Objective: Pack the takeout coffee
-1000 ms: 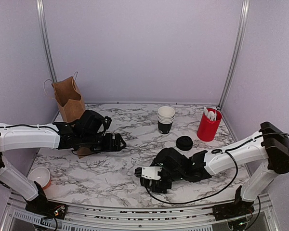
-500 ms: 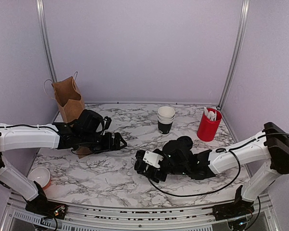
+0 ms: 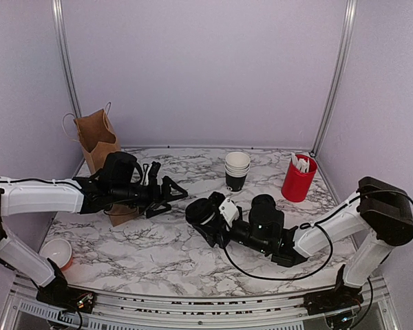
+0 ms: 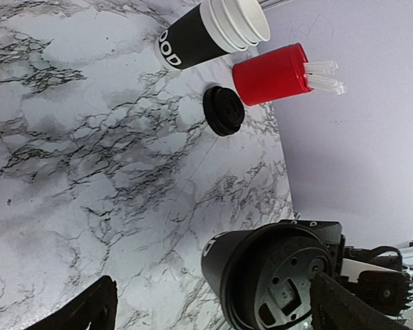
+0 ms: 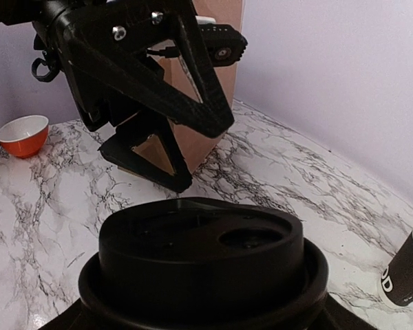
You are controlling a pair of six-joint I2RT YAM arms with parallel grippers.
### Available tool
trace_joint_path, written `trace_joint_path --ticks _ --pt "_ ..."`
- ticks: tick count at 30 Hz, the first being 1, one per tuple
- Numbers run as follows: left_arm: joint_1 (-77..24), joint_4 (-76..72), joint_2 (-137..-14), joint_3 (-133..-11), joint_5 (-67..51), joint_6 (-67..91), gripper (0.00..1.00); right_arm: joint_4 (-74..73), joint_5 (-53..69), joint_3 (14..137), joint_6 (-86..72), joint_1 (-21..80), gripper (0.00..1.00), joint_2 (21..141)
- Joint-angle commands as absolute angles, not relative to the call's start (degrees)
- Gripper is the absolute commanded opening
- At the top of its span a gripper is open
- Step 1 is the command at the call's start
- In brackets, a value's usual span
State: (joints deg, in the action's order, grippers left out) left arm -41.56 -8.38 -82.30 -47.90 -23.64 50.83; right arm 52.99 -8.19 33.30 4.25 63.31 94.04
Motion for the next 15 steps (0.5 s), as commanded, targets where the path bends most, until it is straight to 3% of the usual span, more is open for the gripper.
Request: trace_joint_path --ticks 1,15 --pt "-41.4 -16.8 -82.2 -46.9 -30.9 57.2 0.98 65.8 -11.0 36.4 1.3 62.9 0.73 97.4" --pt "-41.1 -22.2 -84.1 -47.4 -35.4 64.0 0.84 76.2 -14.1 37.9 2.8 62.9 0.76 102.1"
